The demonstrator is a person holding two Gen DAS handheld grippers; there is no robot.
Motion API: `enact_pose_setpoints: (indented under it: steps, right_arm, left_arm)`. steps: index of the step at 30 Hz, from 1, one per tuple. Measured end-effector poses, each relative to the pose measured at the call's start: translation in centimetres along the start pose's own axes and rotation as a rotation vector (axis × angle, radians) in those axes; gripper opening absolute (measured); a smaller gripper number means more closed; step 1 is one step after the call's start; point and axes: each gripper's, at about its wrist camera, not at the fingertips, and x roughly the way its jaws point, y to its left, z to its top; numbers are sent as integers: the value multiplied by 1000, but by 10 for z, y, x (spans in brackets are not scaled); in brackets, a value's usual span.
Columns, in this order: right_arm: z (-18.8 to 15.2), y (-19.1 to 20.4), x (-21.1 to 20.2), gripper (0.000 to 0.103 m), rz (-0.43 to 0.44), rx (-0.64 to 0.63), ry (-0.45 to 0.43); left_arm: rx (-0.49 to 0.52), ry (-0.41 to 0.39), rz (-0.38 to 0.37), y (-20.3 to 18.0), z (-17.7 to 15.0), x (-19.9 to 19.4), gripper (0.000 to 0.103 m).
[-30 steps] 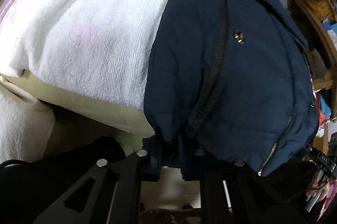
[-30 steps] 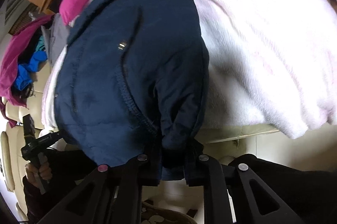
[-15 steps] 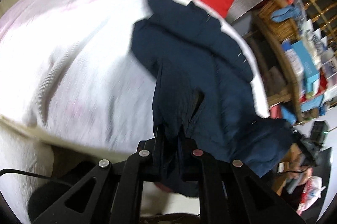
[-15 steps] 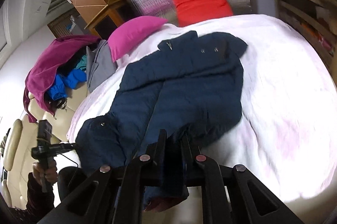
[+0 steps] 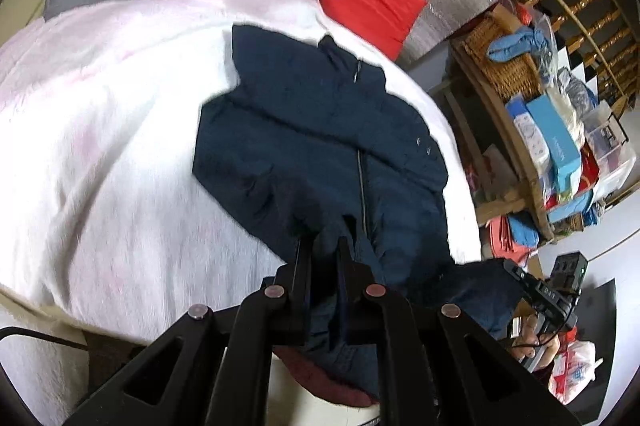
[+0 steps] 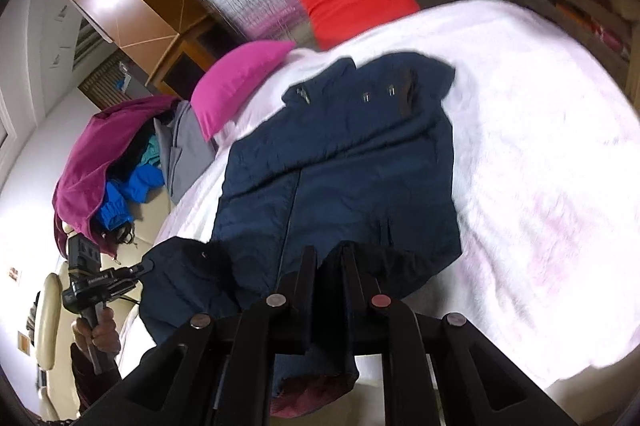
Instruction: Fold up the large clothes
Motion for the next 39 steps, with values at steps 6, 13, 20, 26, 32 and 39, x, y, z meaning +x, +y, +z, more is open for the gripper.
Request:
enact_pose_setpoints:
  steps: [6, 13, 20, 26, 32, 39]
  right_arm:
    - [36, 5, -2, 12, 8, 10, -42]
    - [97, -1, 21, 11, 16, 62, -93]
    - [180, -37, 69, 1, 2, 174, -171]
    - [154, -67, 110, 1, -36, 200, -37]
    - [73, -89, 99, 3, -88, 231, 104]
    - [-20, -77, 56, 90, -105, 158, 149]
  left_arm:
    - [-24, -43, -2, 1, 49, 5, 10]
    - [-60, -136, 38, 6, 127, 19, 3]
    - [-137, -148, 18, 37, 187, 65, 3]
    - [-97, -8, 68, 58, 124, 106, 3]
    - [-92, 57, 128, 68, 41, 86, 6]
    - [-110, 102, 292, 73, -33, 50, 67]
